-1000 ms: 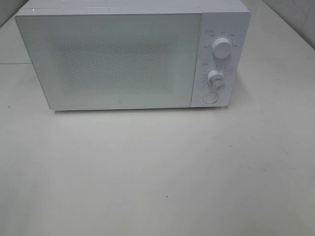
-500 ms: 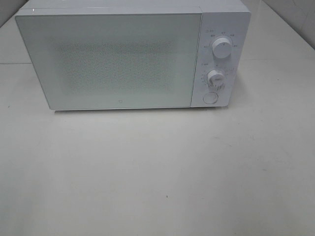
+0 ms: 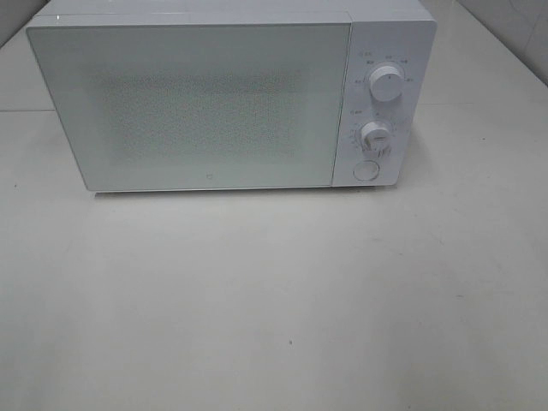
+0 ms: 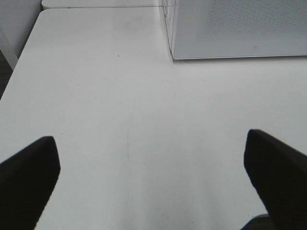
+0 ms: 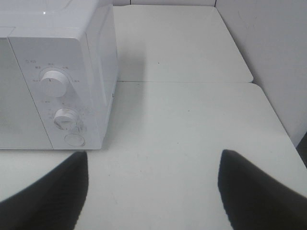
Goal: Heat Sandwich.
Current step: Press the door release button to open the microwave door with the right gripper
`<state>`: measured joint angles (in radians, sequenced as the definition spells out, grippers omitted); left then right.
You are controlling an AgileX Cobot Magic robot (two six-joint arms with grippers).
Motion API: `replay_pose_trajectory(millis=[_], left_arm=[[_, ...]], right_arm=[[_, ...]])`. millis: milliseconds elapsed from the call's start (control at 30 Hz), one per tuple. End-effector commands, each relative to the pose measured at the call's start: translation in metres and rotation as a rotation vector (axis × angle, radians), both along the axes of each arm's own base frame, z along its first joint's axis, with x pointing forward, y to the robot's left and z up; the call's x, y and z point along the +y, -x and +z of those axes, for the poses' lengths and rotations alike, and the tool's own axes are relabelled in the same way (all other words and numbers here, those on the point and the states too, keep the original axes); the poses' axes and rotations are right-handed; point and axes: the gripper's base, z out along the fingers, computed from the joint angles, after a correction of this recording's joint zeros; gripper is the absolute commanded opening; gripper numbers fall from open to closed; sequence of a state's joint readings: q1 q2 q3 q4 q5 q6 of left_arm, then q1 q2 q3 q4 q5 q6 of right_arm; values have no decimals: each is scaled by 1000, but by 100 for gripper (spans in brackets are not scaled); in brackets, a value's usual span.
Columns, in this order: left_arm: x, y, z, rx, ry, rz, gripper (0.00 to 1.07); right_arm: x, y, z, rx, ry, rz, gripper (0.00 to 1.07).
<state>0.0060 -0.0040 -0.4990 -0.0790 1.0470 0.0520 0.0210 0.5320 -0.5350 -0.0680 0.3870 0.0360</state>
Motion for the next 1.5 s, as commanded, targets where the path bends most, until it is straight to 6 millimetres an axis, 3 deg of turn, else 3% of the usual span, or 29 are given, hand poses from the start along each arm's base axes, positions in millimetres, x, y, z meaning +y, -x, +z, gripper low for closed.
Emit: replay_pose_trajectory(millis=[33,667,1100,1333,1500], left_arm=[[0,1,-1,-17,9,3,100],[0,1,-1,-17,9,3,100],[0,1,-1,-17,9,3,100],[0,1,-1,-17,9,3,100],[0,1,-1,-17,9,3,100]], right_arm=[[0,-18,1,-23,-8,-3,72],[3,-78,-16,-71,-3,23,72],[7,-89,-69,-220,-25,53,72],[6,-99,-89,-194,-63,22,72],[20,-108,-103,-167,-31,78,72]])
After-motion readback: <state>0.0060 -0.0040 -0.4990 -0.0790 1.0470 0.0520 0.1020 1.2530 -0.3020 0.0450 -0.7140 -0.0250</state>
